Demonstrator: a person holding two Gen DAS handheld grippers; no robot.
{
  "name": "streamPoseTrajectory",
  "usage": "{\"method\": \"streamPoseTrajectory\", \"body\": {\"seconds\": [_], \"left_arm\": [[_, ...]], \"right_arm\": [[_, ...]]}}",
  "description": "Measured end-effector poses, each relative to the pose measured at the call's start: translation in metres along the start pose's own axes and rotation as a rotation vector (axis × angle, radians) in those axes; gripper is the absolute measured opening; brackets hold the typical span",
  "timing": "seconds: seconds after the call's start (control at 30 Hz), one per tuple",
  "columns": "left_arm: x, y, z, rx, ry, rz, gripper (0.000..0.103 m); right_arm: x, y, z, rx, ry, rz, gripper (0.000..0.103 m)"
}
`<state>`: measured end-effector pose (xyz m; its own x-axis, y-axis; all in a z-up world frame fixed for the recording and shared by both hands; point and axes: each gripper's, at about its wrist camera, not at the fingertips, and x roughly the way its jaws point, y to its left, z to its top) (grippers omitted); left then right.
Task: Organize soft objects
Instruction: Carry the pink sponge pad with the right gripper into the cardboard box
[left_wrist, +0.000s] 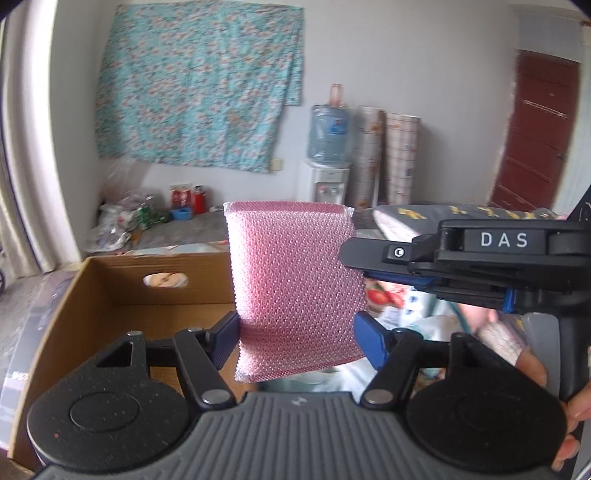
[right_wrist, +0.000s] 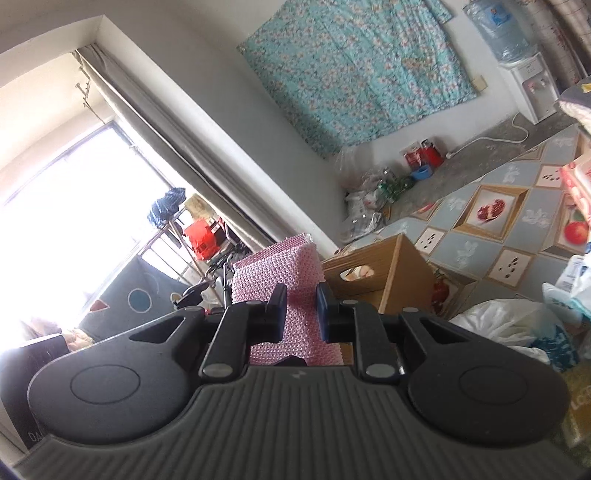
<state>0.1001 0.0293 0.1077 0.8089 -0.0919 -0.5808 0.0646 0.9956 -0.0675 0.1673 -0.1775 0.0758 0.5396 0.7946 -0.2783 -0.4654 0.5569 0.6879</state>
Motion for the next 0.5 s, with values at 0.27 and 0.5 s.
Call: {"method": "streamPoseTrajectory", "body": {"seconds": [0.27, 0.5], "left_arm": [[0.046, 0.072, 0.019, -0.111, 0.132, 0.098, 0.068], [0.102, 0.132, 0.009, -0.220, 0.264, 0.089, 0.065]], "right_arm": [[0.107, 0.013, 0.017, 0.057, 0.231, -0.002, 0.017], [0.172, -0.008, 0.008, 0.111, 0.375, -0.068, 0.019]]}}
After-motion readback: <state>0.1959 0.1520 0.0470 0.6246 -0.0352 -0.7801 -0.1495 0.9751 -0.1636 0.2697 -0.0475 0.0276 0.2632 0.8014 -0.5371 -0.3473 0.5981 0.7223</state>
